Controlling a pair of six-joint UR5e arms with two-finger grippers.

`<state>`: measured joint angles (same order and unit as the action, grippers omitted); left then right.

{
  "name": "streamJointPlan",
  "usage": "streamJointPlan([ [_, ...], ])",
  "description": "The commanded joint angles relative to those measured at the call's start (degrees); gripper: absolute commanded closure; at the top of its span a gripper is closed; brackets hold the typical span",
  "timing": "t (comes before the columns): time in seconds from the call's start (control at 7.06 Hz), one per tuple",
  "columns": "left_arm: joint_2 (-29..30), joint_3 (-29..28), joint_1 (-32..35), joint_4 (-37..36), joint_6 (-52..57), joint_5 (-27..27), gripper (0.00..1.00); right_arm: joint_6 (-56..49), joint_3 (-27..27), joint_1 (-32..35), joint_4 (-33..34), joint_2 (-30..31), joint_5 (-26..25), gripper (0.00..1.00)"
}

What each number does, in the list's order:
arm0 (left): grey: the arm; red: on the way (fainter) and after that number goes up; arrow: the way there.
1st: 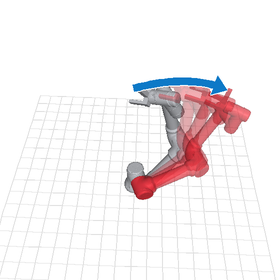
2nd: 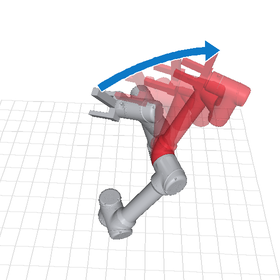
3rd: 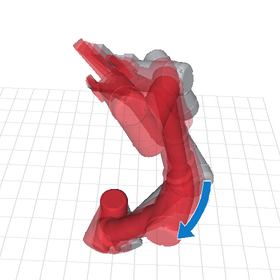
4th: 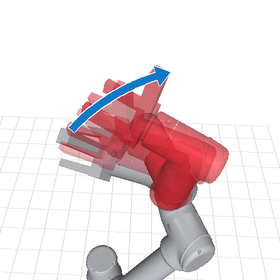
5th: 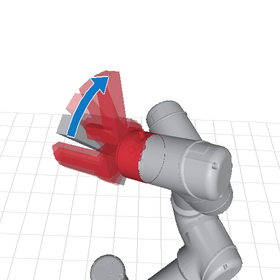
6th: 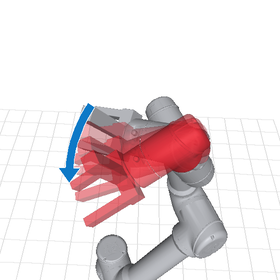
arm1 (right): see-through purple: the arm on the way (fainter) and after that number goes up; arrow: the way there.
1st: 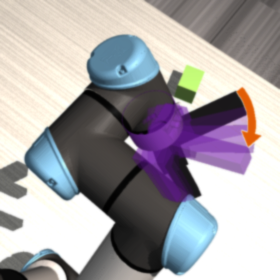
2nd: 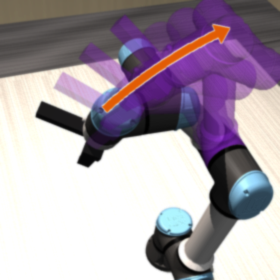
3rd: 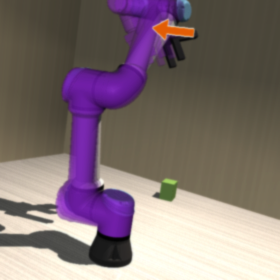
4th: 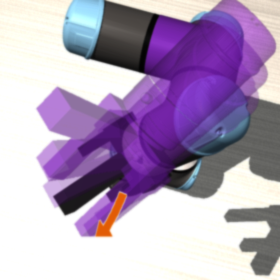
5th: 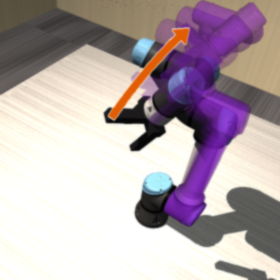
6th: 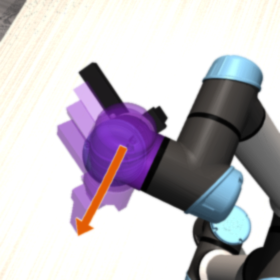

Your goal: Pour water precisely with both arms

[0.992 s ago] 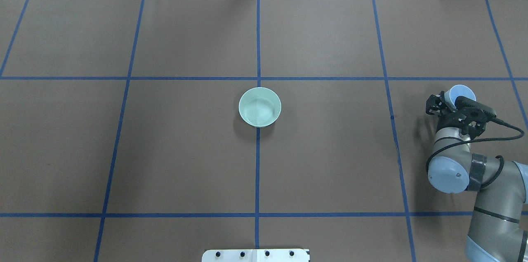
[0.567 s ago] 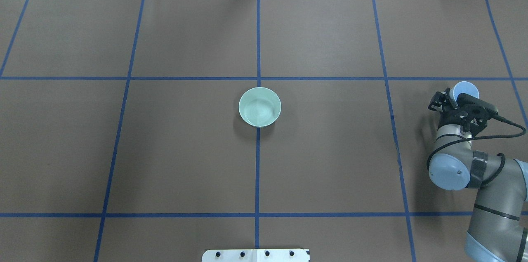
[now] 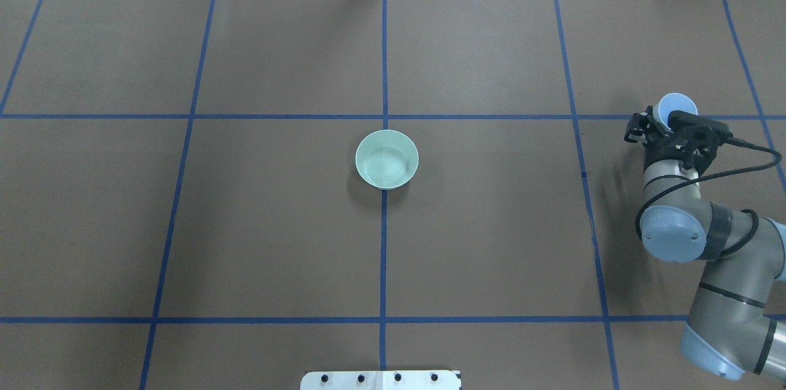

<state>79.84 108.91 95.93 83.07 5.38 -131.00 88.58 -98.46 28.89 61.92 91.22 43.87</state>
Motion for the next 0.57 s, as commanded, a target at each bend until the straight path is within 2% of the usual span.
streamJointPlan([
  [0.0,-0.5,-0.2,3.9,-3.6,-0.2,-2.1,0.0,-11.3,-0.1,1.7,-8.8,-2.9,6.1,1.0],
  [0.14,-0.8,-0.1,3.9,-3.3,-0.1,-2.6,0.0,-17.1,0.0,1.7,-12.7,-5.2,8.8,1.0],
  [0.42,-0.4,0.3,3.8,-3.1,-0.1,-2.7,0.0,-21.8,-0.1,1.5,-18.5,-8.2,16.4,1.0],
])
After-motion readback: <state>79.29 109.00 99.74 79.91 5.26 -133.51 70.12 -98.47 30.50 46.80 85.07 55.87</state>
